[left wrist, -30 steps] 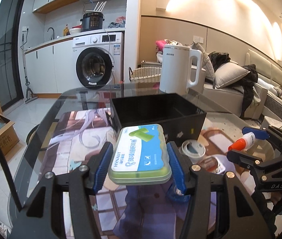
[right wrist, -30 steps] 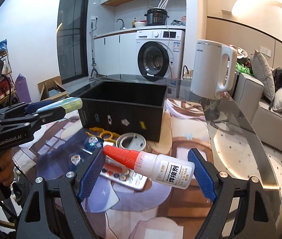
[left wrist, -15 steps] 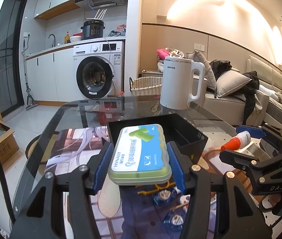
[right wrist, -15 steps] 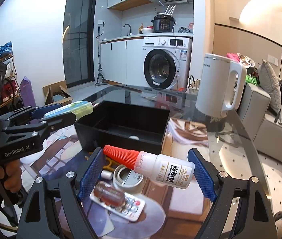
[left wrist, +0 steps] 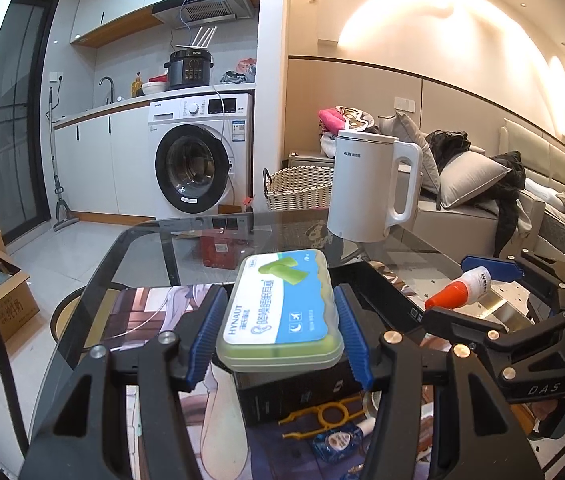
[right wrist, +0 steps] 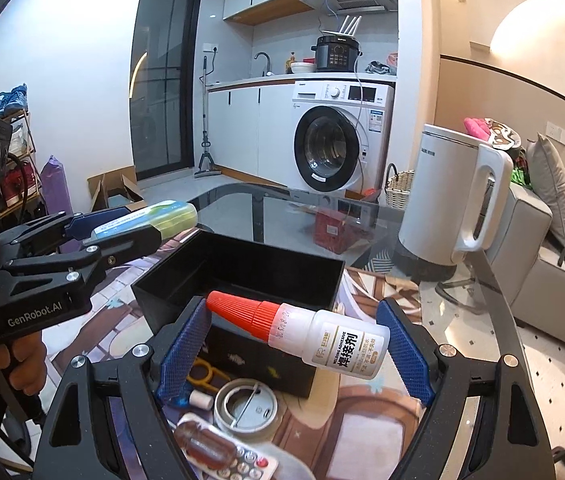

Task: Organize rigid objects
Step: 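Lift the green case with the left tool while the right tool lifts the glue bottle over the box, then lower the green case into the black box and open the left gripper while the right releases the glue, then move the right tool toward the red-handled screwdriver while the left tool approaches the blue correction tape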

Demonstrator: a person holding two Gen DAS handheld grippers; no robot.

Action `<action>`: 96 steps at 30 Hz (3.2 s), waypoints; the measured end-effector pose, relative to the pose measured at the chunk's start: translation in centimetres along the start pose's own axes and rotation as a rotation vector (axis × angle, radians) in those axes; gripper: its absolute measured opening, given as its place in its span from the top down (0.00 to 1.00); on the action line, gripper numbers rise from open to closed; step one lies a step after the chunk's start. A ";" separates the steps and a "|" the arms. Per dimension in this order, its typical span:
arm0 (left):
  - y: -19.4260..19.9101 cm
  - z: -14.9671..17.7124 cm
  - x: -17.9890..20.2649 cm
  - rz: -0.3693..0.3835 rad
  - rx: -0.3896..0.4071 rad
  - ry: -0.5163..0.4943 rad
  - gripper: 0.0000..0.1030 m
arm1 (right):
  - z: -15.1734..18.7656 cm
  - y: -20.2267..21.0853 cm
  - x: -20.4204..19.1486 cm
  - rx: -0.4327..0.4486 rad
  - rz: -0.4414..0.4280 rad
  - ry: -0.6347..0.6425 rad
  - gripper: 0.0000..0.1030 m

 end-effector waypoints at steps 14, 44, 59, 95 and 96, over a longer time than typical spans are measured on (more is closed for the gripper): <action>-2.7 0.1 0.3 -0.011 -0.014 -0.013 0.47 | -1.5 -3.3 0.1 -0.001 -0.049 0.047 0.16; -7.0 1.9 -0.2 -0.031 -0.103 -0.029 0.47 | -0.6 -9.5 0.1 -0.071 -0.140 0.141 0.16; -6.6 2.6 0.0 -0.023 -0.124 -0.072 0.47 | -0.2 -9.6 -0.2 -0.107 -0.143 0.149 0.17; 1.1 4.8 -0.7 0.020 -0.130 -0.030 0.00 | 5.0 0.1 0.2 -0.147 -0.041 -0.117 0.00; 1.2 5.0 -0.8 0.016 -0.131 -0.030 0.00 | 5.5 0.1 0.1 -0.152 -0.040 -0.123 0.00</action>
Point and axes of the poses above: each gripper's, at about its wrist camera, not at the fingertips, and y roughly against the way its jaws point, x to its right, z to its underside, the point moved 5 cm from there along -y, roughly the way its jaws point, and after that the axes turned 8 degrees about y, right-handed, at the moved point
